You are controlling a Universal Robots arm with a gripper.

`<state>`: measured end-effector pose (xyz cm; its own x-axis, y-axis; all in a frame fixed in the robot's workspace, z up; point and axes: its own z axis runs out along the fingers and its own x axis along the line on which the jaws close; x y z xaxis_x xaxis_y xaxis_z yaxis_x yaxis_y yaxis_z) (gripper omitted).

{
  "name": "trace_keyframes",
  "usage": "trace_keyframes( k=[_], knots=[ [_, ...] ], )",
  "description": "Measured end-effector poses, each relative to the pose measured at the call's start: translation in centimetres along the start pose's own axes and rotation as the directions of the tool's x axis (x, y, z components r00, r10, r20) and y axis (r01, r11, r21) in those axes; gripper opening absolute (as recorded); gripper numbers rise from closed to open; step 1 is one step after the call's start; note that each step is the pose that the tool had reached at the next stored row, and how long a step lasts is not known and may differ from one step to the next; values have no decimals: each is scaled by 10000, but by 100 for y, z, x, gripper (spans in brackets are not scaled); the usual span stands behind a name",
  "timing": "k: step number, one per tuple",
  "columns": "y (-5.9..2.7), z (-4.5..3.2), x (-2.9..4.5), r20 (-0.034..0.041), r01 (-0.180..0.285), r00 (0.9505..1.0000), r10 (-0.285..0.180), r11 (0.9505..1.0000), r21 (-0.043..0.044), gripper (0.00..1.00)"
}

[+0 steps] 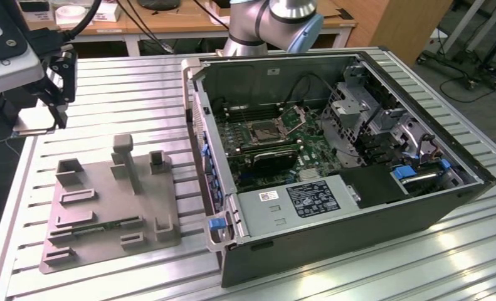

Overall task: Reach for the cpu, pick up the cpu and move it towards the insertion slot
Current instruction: 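Pick up the cpu and move it towards the insertion slot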

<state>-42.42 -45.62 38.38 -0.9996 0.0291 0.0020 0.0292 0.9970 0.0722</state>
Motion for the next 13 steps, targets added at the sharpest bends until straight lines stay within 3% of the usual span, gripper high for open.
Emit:
trace_keyframes(
  k=[13],
  knots=[
    [4,-1,-108,-1,-1,10000,1,10000,1,55]
  ],
)
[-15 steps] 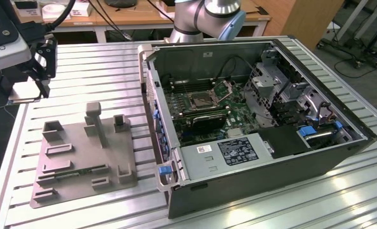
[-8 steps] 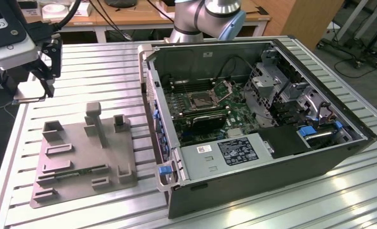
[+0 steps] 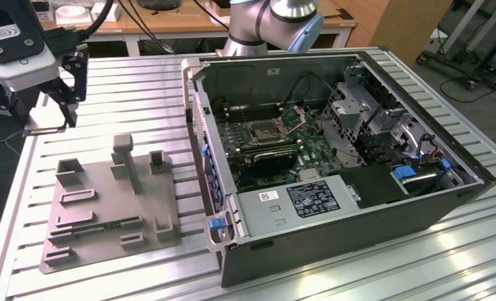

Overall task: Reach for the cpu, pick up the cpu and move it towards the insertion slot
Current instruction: 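Pick up the cpu and move it towards the insertion slot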

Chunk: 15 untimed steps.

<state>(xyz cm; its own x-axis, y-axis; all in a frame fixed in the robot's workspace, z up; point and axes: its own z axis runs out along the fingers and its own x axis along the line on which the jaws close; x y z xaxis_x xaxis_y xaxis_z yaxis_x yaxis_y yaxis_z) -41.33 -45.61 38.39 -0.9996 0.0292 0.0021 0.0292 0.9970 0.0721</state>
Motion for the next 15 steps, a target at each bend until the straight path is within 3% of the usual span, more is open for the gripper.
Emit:
trace_keyframes(
  k=[15],
  knots=[
    [2,0,-77,0,1,10000,-1,10000,0,55]
  ],
)
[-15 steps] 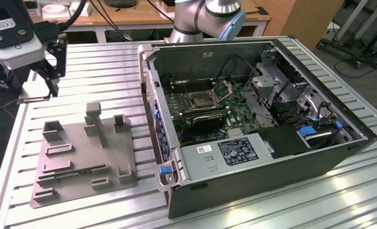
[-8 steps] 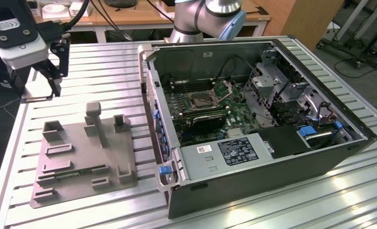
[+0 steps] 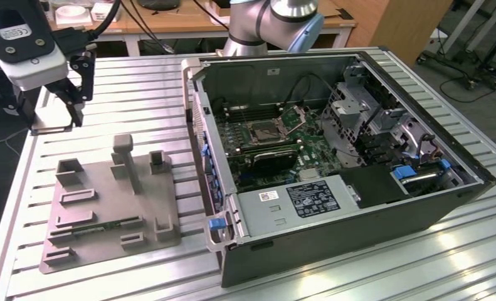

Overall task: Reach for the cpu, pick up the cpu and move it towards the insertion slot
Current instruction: 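Pick up the cpu and move it towards the insertion slot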

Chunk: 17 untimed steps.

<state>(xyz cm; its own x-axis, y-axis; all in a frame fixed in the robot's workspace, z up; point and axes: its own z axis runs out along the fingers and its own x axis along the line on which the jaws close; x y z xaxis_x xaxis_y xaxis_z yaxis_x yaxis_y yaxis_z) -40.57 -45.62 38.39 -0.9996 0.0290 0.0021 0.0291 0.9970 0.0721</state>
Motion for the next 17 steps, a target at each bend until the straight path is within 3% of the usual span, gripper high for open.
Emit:
trace_keyframes(
  k=[17],
  knots=[
    [4,0,-146,1,-1,10000,1,10000,-1,55]
  ],
)
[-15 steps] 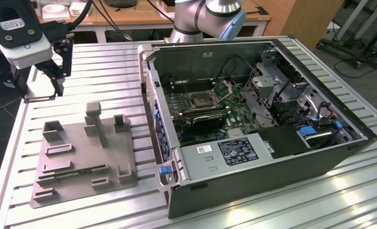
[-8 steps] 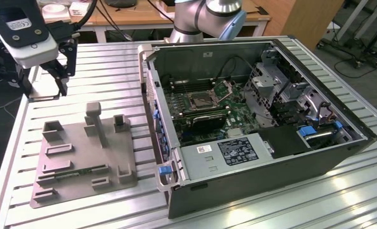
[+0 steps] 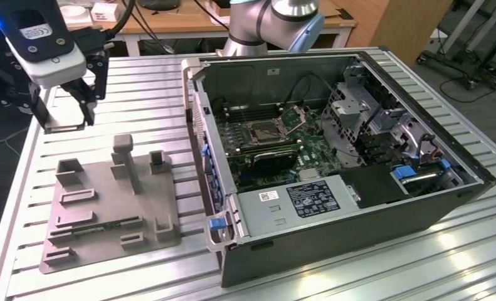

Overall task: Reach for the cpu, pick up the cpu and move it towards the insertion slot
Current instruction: 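Pick up the cpu and move it towards the insertion slot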

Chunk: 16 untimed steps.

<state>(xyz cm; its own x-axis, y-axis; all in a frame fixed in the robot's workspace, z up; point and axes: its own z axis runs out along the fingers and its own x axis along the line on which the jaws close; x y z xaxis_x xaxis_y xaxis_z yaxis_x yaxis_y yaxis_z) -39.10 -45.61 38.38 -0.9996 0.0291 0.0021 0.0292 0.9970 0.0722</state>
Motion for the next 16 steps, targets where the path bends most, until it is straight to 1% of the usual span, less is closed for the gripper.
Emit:
trace_keyframes(
  k=[10,16],
  knots=[
    [2,0,-67,0,0,10000,0,10000,0,55],
    [3,0,-93,0,0,10000,0,10000,0,55]
  ],
)
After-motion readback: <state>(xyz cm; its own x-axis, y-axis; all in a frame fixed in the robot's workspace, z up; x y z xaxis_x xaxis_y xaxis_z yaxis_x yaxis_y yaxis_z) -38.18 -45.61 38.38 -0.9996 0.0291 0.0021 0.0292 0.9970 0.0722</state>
